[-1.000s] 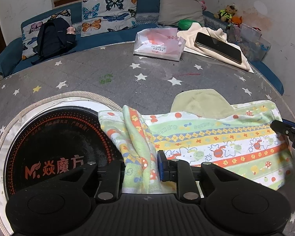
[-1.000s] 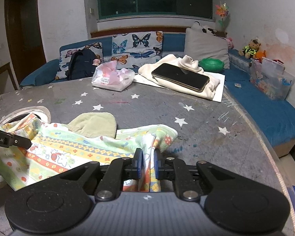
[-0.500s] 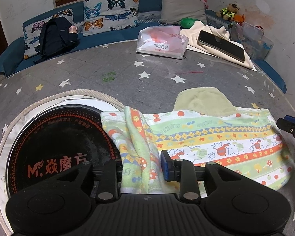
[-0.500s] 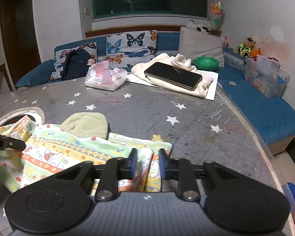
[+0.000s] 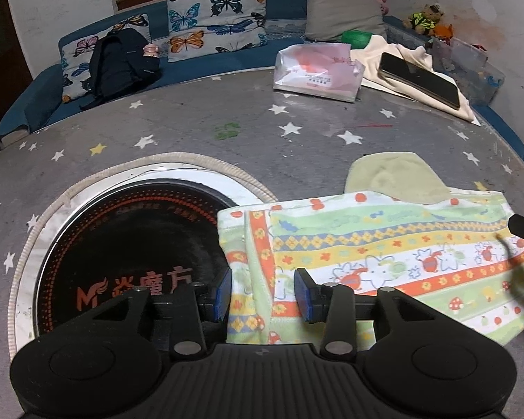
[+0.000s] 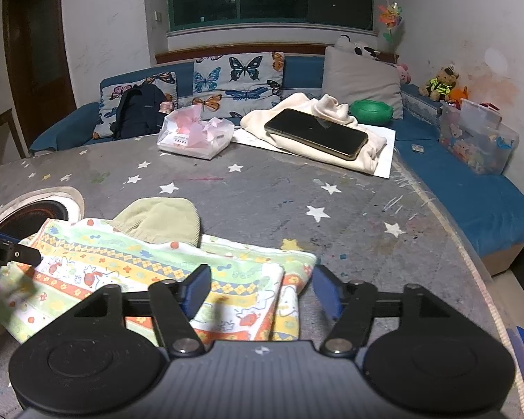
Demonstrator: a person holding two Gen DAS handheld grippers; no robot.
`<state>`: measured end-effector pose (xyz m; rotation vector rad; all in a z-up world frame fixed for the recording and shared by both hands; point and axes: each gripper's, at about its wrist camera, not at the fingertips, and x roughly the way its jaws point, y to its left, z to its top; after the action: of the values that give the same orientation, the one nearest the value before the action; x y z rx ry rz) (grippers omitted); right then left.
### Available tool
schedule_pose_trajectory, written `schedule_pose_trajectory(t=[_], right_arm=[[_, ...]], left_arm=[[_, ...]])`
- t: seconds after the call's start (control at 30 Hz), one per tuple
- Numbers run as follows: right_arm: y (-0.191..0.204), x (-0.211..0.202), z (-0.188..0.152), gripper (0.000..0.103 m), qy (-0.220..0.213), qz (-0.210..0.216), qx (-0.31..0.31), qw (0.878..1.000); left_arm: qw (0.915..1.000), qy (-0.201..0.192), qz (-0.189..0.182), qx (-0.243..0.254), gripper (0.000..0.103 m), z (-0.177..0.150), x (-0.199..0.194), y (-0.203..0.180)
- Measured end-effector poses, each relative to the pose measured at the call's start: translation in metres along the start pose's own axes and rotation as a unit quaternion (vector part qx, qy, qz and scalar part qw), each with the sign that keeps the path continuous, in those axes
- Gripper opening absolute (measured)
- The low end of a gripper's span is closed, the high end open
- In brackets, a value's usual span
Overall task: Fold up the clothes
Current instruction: 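Open both grippers and release the folded shirt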
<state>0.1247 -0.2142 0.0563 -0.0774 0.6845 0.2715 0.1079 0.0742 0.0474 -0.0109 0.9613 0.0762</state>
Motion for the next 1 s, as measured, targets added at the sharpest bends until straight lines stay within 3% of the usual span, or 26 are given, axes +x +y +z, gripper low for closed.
schedule_pose_trajectory(t=[0.1,0.27,0.53,1.0], right_arm=[[0.004,0.0,0.001,0.08,-0.002,0.003,-0.005,1.0],[0.014,0.003,0.005,0.085,-0.002,0.01,-0.016,1.0],[0.026,0.011,0.002,0.103,0.002,0.015,-0.024,1.0],[0.043,-0.001,-0.018,0.103,-0.013,0.024,-0.037,0.999]], left_arm=[[1.0,0.002,0.006,-0.003,0.042,0.0,0.002,0.004],[0.9999,0.004,0.011,-0.011,0.042,0.001,0.004,0.009],[1.0,0.003,0.008,-0.002,0.051,-0.002,0.001,0.004],[1.0,-0.006,0.003,0.007,0.073,-0.023,-0.009,-0.001]])
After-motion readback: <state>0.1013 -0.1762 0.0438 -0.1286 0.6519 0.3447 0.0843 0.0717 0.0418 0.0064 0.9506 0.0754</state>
